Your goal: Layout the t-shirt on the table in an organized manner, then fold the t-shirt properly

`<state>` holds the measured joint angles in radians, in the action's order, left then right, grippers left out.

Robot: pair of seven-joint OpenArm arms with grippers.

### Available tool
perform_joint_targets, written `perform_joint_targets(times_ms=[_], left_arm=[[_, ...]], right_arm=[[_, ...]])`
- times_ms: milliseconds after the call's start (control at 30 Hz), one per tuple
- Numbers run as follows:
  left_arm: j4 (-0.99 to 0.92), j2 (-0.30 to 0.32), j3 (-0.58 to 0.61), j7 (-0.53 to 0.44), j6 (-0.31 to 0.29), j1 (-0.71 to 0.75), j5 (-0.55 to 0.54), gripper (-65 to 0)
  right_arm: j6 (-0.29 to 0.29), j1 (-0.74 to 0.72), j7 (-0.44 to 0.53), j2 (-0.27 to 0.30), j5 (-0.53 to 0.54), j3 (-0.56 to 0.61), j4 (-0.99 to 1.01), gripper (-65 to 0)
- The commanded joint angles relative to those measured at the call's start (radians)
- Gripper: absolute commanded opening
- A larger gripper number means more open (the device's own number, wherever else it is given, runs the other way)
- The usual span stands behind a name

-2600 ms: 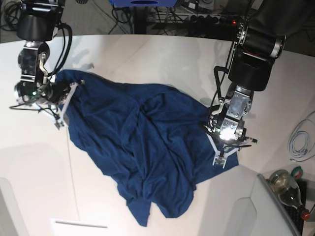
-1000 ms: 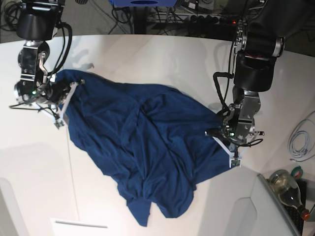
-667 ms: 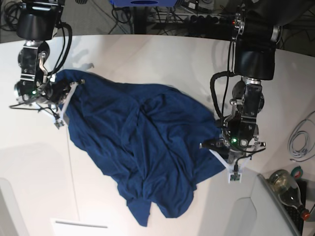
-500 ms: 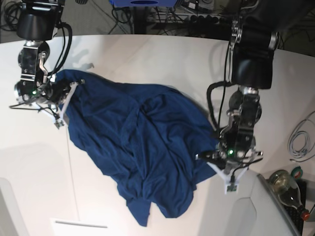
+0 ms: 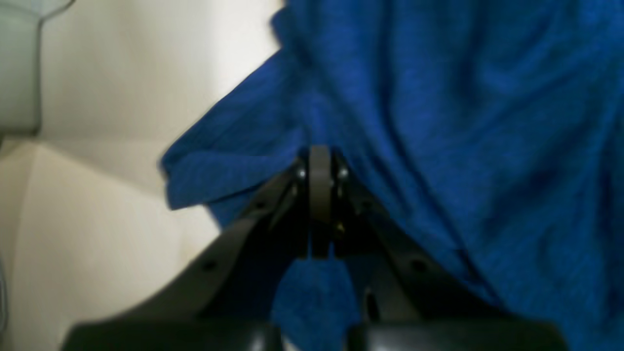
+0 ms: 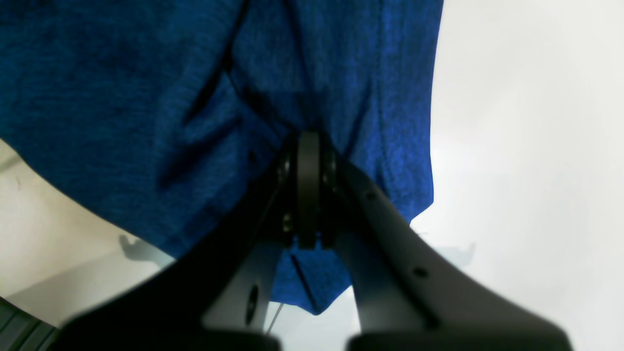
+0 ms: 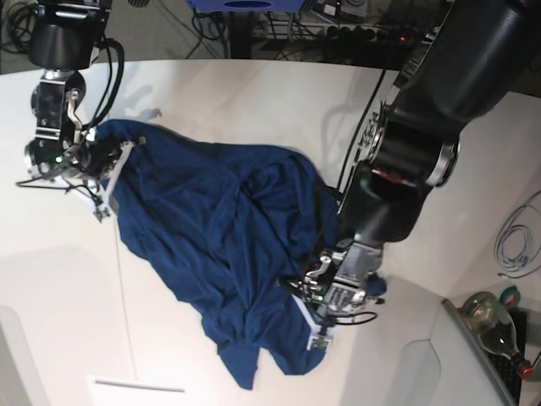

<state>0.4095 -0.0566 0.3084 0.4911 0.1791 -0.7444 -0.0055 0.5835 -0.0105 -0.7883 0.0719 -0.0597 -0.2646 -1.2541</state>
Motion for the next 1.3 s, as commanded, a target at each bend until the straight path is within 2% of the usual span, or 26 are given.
perform_joint_targets(times_ms=[0, 100, 167, 233, 267, 300, 367, 433, 533, 567, 733, 900, 1133, 1267], left_arm=[[-0.045, -0.013, 0.015, -0.059, 0.007, -0.060, 0.009, -65.0], [-0.189, -0.042, 0.067, -0.145, 0.007, -0.108, 0.009, -65.0], [-0.203, -0.048, 0.077, -0.157, 0.007, -0.114, 0.008, -47.6], [-0.168, -0.044, 0.074, -0.156, 0.007, -0.109, 0.000, -32.9], [-0.145, -0.039, 0.073, -0.144, 0.007, -0.108, -0.003, -29.0], [-0.114, -0.021, 0.068, -0.127, 0.007, -0.093, -0.004, -28.3], [0.006, 0.027, 0.005, -0.076, 0.009, -0.037, -0.024, -32.7], [0.150, 0.076, -0.090, -0.030, 0.009, 0.053, -0.043, -40.3], [0.322, 0.117, -0.232, -0.013, 0.009, 0.185, -0.026, -56.6], [0.354, 0.120, -0.275, -0.013, 0.009, 0.214, -0.012, -63.8], [0.354, 0.120, -0.387, -0.047, 0.009, 0.253, 0.037, -65.0], [0.237, 0.122, -0.391, -0.121, 0.009, 0.202, 0.042, -65.0], [-0.067, 0.116, -0.391, -0.257, 0.009, 0.053, 0.043, -65.0], [-0.117, 0.111, -0.391, -0.332, 0.009, 0.009, 0.043, -65.0]], right_arm=[[-0.003, 0.007, -0.050, 0.003, -0.030, 0.000, 0.006, -65.0], [-0.003, 0.007, -0.052, 0.003, -0.030, 0.000, 0.006, -65.0], [-0.003, 0.007, -0.052, 0.003, -0.030, 0.000, 0.006, -65.0], [-0.003, 0.007, -0.052, 0.004, -0.030, 0.000, 0.006, -65.0], [-0.003, 0.007, -0.052, 0.004, -0.030, 0.000, 0.006, -65.0], [-0.003, 0.007, -0.052, 0.006, -0.030, 0.000, 0.006, -65.0], [-0.003, 0.007, -0.052, 0.007, -0.030, 0.000, 0.006, -65.0], [-0.003, 0.008, -0.050, 0.009, -0.030, 0.000, 0.006, -65.0], [-0.003, 0.008, -0.047, 0.009, -0.030, 0.000, 0.006, -65.0], [-0.003, 0.008, -0.047, 0.010, -0.030, 0.000, 0.006, -65.0], [-0.001, 0.007, -0.047, 0.007, -0.030, 0.000, 0.006, -65.0], [-0.001, 0.007, -0.047, 0.004, -0.030, 0.001, 0.006, -65.0], [-0.001, 0.005, -0.050, 0.004, -0.030, 0.001, 0.006, -65.0], [-0.001, 0.007, -0.049, 0.006, -0.030, 0.001, 0.006, -65.0]])
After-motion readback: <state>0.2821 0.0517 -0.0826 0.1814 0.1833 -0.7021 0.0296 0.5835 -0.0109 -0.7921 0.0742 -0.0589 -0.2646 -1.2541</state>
